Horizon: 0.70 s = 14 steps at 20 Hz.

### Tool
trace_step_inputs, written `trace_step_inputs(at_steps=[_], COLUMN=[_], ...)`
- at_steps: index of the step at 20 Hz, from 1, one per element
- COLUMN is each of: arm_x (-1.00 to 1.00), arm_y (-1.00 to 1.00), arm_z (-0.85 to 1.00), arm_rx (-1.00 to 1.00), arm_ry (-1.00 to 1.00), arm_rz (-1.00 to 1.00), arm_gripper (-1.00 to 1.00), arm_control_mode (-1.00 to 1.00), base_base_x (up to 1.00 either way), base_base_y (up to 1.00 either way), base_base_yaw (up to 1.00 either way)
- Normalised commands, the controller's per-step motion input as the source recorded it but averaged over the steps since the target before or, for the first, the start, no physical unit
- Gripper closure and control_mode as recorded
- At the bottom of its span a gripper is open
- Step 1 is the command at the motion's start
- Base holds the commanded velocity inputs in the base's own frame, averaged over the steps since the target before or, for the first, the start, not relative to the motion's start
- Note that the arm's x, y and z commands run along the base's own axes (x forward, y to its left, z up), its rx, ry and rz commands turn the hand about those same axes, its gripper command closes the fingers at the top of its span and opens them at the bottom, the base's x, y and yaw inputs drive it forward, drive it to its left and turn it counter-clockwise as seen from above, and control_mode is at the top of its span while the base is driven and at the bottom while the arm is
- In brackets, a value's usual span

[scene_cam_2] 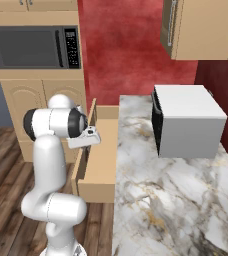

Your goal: Organize the utensils by type. Pick up the wooden spoons from the counter and place them in the open cabinet. Then pick up the metallic utensils from the counter and place them in the open drawer.

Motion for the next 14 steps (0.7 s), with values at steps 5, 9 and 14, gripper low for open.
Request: trace_step_inputs(at_steps=[5,9,14], arm_x=[0.00,0.00,0.00], arm_y=[0.00,0.00,0.00], arm_z=[-0.25,-0.25,-0.24], arm_rx=[0.00,0.00,0.00], arm_ry=[-0.02,0.00,0.00], arm_rz=[0.00,0.00,0.00], arm_gripper=[1.00,1.00,1.00], arm_control_mode=[-1.00,-1.00,-1.00], base_base_x=[0.00,0.00,0.00], base_base_y=[0.00,0.00,0.00], base_base_yaw=[0.00,0.00,0.00])
